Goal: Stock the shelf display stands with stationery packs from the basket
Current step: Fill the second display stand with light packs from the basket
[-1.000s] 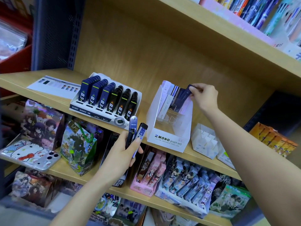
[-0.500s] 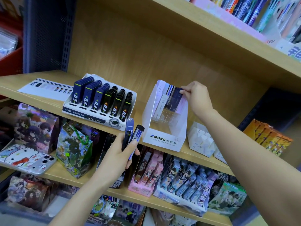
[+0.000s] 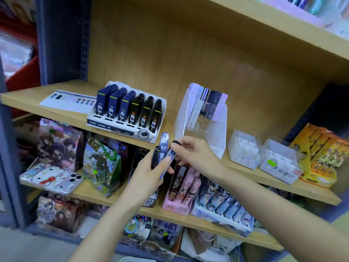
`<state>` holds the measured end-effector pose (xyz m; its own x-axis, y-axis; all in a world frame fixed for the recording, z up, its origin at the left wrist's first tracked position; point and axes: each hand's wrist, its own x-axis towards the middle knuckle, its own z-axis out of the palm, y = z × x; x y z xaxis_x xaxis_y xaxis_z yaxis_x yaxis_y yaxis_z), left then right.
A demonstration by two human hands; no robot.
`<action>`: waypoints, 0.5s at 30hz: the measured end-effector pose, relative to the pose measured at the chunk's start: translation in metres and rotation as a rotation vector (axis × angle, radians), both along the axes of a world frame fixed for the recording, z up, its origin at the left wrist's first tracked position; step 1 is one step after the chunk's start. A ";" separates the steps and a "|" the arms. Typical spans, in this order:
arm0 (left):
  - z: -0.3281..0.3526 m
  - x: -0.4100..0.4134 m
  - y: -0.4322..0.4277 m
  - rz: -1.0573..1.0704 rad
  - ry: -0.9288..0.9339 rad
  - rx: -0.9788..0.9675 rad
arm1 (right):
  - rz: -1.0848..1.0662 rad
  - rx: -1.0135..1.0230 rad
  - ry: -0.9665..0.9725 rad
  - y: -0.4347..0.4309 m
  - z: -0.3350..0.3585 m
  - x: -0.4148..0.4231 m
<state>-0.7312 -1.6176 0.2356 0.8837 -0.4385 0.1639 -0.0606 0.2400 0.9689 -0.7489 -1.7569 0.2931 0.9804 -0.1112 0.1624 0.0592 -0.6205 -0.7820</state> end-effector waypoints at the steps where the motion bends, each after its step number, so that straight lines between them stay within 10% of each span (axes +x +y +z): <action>1: 0.000 -0.001 0.002 0.003 -0.003 0.006 | 0.026 0.074 0.033 0.003 -0.001 -0.001; 8: 0.004 -0.006 0.013 0.007 -0.058 0.016 | -0.049 0.334 -0.013 0.002 0.013 -0.009; 15: -0.002 -0.004 0.020 0.048 -0.057 -0.021 | -0.325 0.187 -0.452 -0.028 0.054 -0.001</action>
<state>-0.7349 -1.5972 0.2334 0.8923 -0.3922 0.2235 -0.1278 0.2554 0.9584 -0.7502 -1.7846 0.3467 0.7288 -0.4620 0.5054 0.2421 -0.5165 -0.8213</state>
